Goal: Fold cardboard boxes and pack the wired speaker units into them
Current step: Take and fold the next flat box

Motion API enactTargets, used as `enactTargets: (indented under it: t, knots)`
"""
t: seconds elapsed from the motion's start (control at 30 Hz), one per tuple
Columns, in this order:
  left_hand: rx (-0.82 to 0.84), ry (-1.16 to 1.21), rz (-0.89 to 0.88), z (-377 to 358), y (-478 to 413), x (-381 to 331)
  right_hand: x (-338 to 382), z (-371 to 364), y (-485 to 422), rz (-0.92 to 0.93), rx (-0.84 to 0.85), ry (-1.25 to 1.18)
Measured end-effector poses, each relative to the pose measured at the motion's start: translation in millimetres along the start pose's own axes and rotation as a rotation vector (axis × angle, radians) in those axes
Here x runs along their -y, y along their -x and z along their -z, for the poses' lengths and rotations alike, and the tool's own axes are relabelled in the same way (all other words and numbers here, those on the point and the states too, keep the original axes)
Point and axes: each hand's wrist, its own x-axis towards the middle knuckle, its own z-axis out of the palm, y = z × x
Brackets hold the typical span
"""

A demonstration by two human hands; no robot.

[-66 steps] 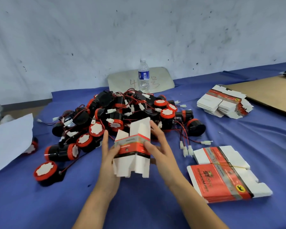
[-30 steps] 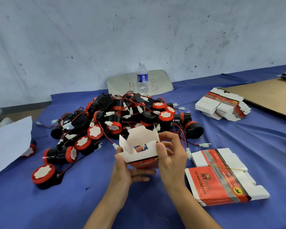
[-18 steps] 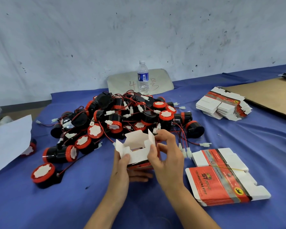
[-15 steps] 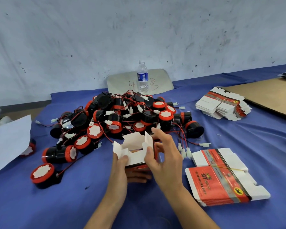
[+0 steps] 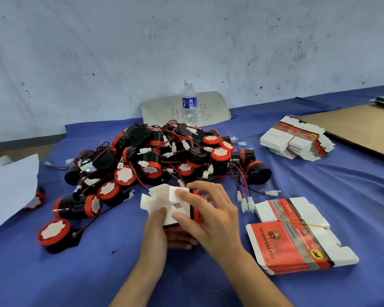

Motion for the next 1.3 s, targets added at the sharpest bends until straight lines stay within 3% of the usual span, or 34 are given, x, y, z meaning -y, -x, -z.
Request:
enactTargets:
  t: [0.27,0.37,0.63,0.87,0.97,1.2,1.3]
  knots:
    - [0.028,-0.052,-0.002,2,-1,-1,2,-7,6,0.063,0.081,0.023]
    - [-0.010,-0.058,-0.081,-3,2,-4,4,-9,7,-0.152,0.031,-0.071]
    - [0.039,-0.345,-0.327,-3,3,-4,-6,4,-4,-0.624,-0.109,-0.343]
    - [0.038,-0.465,-0.446,4,0,-1,-7,8,-5,-0.831,-0.098,-0.640]
    - [0.012,-0.510,-0.508,3,0,-2,-9,9,-7,-0.845,-0.023,-0.691]
    - [-0.049,-0.304,-0.483,2,-1,-1,-14,14,-8,-0.702,0.195,-0.806]
    - [-0.113,-0.246,-0.451,2,-4,-3,-7,8,-6,-0.683,0.199,-0.886]
